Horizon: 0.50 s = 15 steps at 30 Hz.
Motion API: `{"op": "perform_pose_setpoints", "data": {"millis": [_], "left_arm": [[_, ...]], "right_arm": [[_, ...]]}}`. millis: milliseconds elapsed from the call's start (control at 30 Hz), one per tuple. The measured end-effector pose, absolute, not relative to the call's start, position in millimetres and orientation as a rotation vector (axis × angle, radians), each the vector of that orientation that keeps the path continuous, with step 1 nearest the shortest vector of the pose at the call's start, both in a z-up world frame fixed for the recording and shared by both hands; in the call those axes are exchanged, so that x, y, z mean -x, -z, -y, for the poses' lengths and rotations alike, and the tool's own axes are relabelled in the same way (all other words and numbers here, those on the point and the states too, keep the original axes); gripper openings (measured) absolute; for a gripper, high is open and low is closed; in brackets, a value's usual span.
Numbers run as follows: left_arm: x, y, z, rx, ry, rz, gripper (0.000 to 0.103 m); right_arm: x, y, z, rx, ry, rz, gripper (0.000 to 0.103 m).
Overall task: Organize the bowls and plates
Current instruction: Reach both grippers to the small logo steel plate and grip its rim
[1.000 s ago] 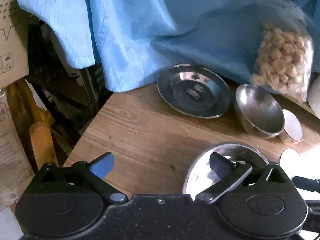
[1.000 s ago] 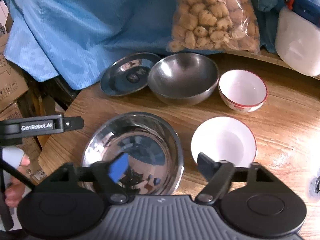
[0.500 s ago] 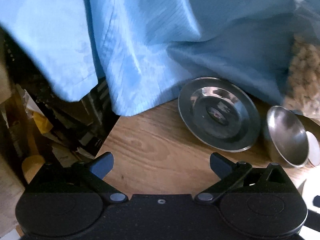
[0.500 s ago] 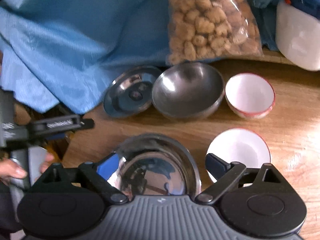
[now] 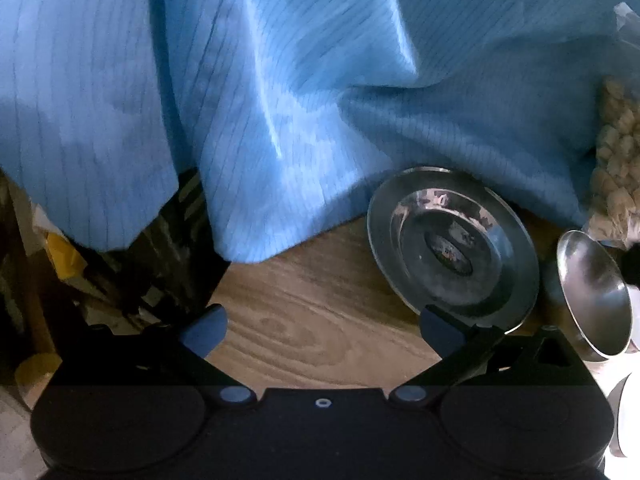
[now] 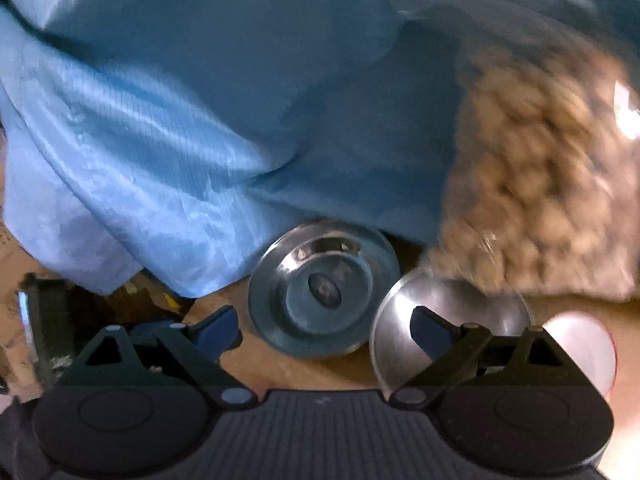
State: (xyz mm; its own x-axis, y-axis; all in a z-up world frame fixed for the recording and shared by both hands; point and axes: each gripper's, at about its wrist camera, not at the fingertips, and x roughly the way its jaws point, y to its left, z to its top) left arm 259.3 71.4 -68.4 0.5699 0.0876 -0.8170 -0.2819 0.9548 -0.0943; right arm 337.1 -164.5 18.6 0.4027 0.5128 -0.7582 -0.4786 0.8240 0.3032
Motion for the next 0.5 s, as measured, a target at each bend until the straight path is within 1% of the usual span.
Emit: {"op": "perform_pose_setpoints", "data": {"millis": [100, 200, 500], "left_arm": [[-262, 70, -71, 0.226, -0.201, -0.940, 0.102], [-264, 73, -70, 0.243, -0.181, -0.942, 0.102], [-275, 74, -60, 0.226, -0.143, -0.942, 0.102]], "right_arm": [[-351, -13, 149, -0.002, -0.630, -0.977, 0.092], [-362, -6, 135, 0.016, -0.625, -1.003, 0.086], [-391, 16, 107, 0.132, -0.521, -1.050, 0.083]]}}
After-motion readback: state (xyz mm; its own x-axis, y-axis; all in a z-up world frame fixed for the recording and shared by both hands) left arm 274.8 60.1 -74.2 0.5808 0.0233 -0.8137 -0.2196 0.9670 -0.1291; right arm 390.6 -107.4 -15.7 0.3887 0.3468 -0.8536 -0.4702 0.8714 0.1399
